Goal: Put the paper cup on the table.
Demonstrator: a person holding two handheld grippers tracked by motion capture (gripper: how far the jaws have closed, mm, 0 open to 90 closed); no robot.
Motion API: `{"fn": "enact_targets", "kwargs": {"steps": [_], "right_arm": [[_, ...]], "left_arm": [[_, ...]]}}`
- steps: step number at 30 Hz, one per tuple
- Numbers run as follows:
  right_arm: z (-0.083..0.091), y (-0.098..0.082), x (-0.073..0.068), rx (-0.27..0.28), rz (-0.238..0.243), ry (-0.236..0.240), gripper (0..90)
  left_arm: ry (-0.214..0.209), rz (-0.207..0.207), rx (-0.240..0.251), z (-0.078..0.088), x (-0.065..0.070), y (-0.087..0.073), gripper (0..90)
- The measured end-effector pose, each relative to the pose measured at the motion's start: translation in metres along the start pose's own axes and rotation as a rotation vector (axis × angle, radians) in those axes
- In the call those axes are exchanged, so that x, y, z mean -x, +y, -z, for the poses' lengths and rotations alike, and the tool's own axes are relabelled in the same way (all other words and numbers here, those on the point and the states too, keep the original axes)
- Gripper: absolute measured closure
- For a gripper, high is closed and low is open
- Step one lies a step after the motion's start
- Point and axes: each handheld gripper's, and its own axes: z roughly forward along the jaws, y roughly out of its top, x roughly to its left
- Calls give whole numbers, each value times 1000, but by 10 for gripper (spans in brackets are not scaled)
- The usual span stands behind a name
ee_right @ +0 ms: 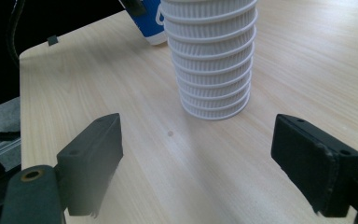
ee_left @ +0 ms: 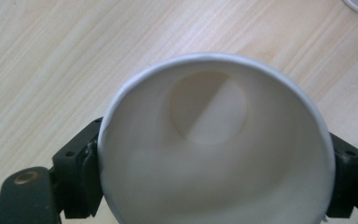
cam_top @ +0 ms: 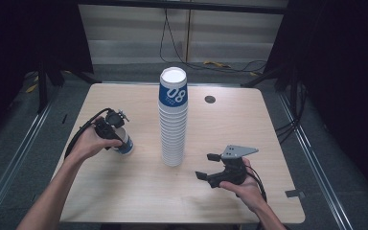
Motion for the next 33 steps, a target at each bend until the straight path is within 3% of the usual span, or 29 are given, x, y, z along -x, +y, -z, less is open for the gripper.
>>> {"fn": "enact_targets", "kwargs": {"steps": [7,12,18,21,22,26,33], "right_arm": [[0,0,-1,10,6,-4,174],[1,1,-1,12,5,-8,175],[0,0,-2,6,4,-1,175],[0,0,-2,4,3,0,175],[0,0,-1,4,6,-2,175],[-1,0,0,0,3,-6,179],[-1,-1,0,-8,4,-1,179]], "left_arm": [[14,19,-4,-10,-2,-1,147],[-2,36,29,-14,-5,-6,149],[-18,54,34,-21,-8,-14,159],[-26,67,68,-22,-8,-19,160],[-46,82,87,-23,-10,-21,160],[-43,84,86,-24,-12,-27,160],[-47,98,143,-21,-10,-37,161]]}}
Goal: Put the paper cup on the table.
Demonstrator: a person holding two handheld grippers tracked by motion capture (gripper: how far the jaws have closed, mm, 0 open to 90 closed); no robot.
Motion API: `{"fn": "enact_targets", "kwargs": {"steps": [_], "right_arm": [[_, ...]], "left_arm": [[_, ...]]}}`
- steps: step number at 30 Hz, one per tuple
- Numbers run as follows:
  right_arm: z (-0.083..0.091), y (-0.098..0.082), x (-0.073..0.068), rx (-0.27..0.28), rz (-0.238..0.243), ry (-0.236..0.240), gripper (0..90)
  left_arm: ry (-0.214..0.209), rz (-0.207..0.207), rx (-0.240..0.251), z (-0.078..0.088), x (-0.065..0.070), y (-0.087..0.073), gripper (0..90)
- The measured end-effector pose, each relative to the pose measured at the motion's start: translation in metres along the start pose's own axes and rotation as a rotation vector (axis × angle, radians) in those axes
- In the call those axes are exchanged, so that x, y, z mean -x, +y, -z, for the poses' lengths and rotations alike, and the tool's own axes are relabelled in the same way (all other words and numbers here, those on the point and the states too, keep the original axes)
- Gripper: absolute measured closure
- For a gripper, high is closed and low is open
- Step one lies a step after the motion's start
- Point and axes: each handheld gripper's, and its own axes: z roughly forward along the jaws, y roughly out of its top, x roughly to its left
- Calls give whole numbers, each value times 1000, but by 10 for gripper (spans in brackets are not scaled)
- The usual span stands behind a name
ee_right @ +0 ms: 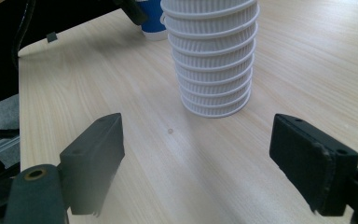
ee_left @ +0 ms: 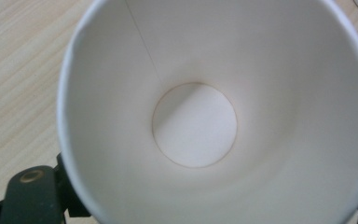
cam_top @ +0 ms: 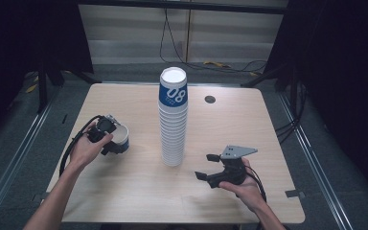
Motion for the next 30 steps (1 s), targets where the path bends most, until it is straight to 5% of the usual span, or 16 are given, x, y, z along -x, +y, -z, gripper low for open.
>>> {"fn": "enact_targets", "kwargs": {"steps": [11,17,26,30], "right_arm": [[-2,-1,0,-9,-5,5,179],[-1,-1,0,-7,-5,2,179],[-2,-2,-1,-14,-3,5,179],[-2,-2,0,-13,-7,-3,179]], "left_arm": [[-15,51,50,3,0,-20,160],[5,94,119,6,6,-31,158],[24,67,196,12,17,-45,157],[34,100,234,18,25,-51,157]]}}
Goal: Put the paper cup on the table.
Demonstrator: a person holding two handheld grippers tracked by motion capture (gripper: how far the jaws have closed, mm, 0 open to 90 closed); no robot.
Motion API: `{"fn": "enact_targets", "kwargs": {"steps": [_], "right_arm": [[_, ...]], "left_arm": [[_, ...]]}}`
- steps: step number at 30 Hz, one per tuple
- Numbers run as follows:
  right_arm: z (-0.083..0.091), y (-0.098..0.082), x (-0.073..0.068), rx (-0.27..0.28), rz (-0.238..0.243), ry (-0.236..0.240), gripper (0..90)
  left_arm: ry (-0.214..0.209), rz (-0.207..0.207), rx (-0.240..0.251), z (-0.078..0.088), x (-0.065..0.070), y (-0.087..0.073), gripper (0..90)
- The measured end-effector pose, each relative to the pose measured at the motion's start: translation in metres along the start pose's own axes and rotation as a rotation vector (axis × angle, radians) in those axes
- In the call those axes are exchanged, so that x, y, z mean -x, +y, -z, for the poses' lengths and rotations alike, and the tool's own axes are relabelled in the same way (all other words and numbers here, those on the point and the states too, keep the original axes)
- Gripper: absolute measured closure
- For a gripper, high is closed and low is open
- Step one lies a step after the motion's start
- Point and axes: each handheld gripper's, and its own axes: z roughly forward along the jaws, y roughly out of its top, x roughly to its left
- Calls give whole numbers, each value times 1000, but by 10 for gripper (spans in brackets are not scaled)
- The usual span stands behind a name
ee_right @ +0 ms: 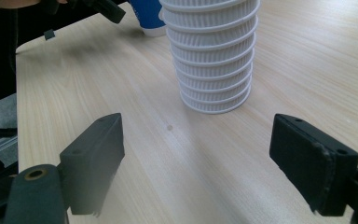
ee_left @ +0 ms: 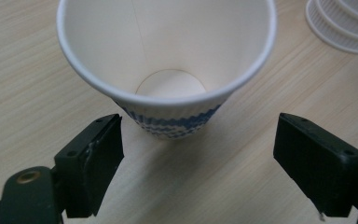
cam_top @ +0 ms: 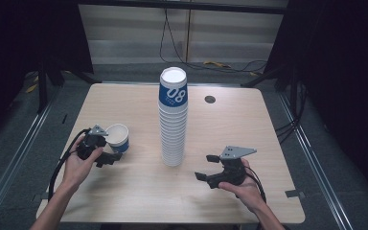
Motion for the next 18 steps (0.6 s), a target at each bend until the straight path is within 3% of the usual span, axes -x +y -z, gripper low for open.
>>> {"fn": "enact_targets", "kwargs": {"steps": [5,11,18], "right_arm": [[1,0,0,3,4,0,179],[1,0,0,3,1,-2,179],[2,0,0,9,-2,-9,179]], "left_arm": [[-2,7,21,6,10,-8,158],[-52,1,87,17,19,-12,157],[-108,-34,131,23,42,-13,157]]}}
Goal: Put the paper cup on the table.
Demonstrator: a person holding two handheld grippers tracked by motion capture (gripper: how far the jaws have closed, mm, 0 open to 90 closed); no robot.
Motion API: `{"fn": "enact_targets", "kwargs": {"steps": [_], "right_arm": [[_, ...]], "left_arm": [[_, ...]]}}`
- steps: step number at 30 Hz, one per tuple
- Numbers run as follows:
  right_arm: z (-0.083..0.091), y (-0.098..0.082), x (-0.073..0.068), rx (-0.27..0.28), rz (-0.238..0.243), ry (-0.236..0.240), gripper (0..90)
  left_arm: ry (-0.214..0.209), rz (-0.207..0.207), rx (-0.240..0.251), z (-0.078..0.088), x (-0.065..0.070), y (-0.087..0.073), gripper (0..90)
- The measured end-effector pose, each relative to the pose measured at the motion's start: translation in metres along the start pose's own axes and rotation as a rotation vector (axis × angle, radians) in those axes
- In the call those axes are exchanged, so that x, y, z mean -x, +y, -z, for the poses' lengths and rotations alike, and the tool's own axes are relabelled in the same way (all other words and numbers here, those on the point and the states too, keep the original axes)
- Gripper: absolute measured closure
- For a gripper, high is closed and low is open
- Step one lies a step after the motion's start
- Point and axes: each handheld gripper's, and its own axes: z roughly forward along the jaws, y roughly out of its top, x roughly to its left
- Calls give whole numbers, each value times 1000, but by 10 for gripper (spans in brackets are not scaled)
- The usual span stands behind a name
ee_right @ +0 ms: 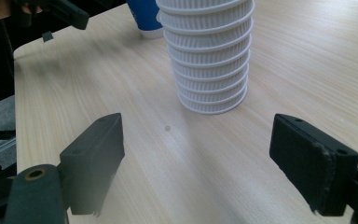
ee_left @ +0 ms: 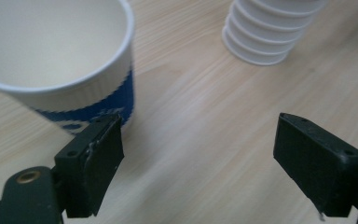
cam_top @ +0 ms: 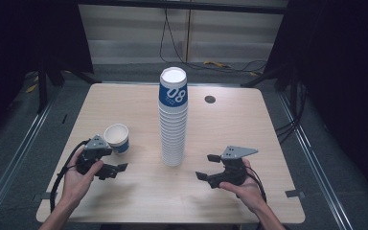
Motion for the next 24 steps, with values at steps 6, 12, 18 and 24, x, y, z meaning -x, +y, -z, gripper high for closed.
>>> {"fn": "enact_targets", "kwargs": {"steps": [6,12,18,24], "right_arm": [[3,-1,1,14,-6,-16,177],[11,0,1,37,-13,-61,145],[18,-2,-1,46,-22,-95,145],[17,-9,-4,73,-41,-105,145]], "left_arm": [[-45,-42,58,0,17,3,157],[-14,-17,139,-14,26,-7,157],[-73,-32,142,-24,42,-11,156],[-111,-44,138,-35,52,-20,156]]}}
